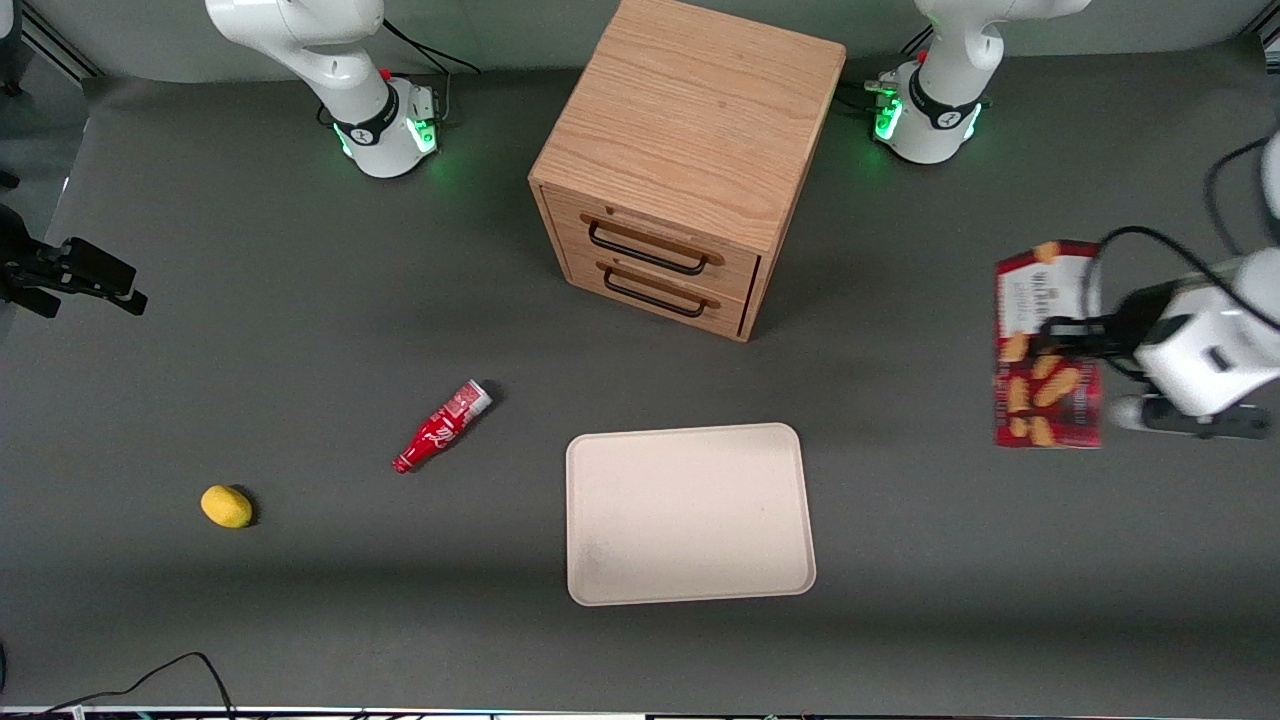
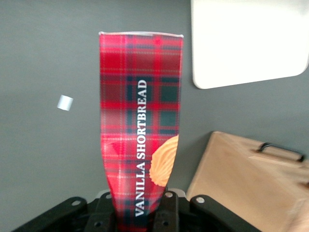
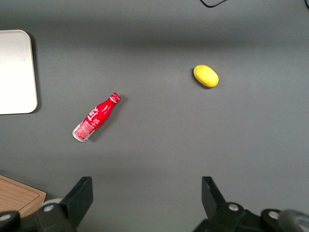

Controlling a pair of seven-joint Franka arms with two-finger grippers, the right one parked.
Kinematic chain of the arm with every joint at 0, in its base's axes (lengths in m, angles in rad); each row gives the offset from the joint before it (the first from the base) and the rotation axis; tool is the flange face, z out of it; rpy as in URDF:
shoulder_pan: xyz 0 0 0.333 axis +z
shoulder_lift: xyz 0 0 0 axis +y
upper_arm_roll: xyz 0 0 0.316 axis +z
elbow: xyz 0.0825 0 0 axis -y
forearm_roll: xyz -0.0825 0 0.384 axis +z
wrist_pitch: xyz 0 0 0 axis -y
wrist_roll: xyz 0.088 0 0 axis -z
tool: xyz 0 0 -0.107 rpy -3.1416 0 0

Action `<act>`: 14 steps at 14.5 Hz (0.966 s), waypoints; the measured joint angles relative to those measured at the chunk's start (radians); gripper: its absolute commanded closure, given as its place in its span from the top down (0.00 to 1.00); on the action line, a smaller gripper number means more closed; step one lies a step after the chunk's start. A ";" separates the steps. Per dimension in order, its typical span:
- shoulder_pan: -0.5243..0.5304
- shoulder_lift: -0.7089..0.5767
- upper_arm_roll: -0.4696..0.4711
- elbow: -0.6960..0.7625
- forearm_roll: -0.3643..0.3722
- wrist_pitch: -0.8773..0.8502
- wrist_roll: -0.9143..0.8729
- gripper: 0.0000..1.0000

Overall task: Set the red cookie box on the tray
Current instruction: 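Carry the cookie box over the white tray with the left gripper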

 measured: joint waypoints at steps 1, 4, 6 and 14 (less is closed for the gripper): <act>-0.004 0.010 -0.047 0.000 0.007 0.038 -0.069 0.00; -0.009 0.068 -0.161 -0.002 0.064 0.182 -0.233 0.00; -0.024 0.133 -0.215 -0.009 0.128 0.297 -0.328 0.00; -0.089 0.382 -0.257 -0.034 0.280 0.662 -0.443 0.00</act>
